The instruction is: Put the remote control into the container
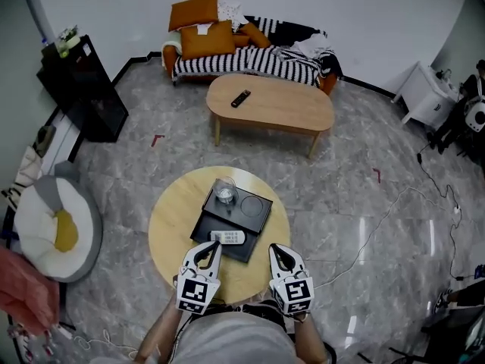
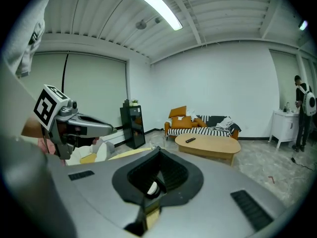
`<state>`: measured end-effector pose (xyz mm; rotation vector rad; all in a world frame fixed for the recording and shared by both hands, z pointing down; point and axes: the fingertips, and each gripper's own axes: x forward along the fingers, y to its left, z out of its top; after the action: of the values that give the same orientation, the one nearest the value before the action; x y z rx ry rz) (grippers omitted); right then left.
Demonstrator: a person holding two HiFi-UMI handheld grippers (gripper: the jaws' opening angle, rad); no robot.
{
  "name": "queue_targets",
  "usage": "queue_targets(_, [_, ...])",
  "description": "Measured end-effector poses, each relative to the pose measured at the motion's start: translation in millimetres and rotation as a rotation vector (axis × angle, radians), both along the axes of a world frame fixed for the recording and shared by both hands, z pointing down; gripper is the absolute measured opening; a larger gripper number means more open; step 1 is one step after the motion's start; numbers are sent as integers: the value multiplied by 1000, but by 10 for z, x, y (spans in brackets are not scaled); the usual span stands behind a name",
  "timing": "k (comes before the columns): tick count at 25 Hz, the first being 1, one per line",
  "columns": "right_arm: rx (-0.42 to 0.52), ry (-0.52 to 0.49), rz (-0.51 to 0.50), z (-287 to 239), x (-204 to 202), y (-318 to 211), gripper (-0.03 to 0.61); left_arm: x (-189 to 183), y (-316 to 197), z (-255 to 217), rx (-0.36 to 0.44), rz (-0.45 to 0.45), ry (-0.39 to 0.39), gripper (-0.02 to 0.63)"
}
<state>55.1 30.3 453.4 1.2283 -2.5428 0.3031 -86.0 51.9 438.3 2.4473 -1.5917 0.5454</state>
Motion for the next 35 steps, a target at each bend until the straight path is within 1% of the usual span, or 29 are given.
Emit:
queue_targets(4, [13, -16, -67, -81, -53, -29, 8, 59, 67, -27, 6, -47, 23, 8])
queue_targets(7, [16, -29, -116, -141, -71, -17, 8, 110, 112, -54, 11, -83, 20, 8])
queue_targets(12, [11, -69, -154, -204, -93, -35, 8, 120, 151, -123, 24, -126, 25, 8])
queue_targets(15, [15, -72, -166, -203, -70, -52, 8, 135, 172, -125, 27, -145, 28, 8])
queue_targets(22, [18, -59, -178, -192, -25, -65, 8, 186, 154, -94, 21, -151, 18, 8])
queue_targets(35, [17, -63, -165, -176, 10, -52, 8, 218, 136, -82, 15, -132, 7, 8])
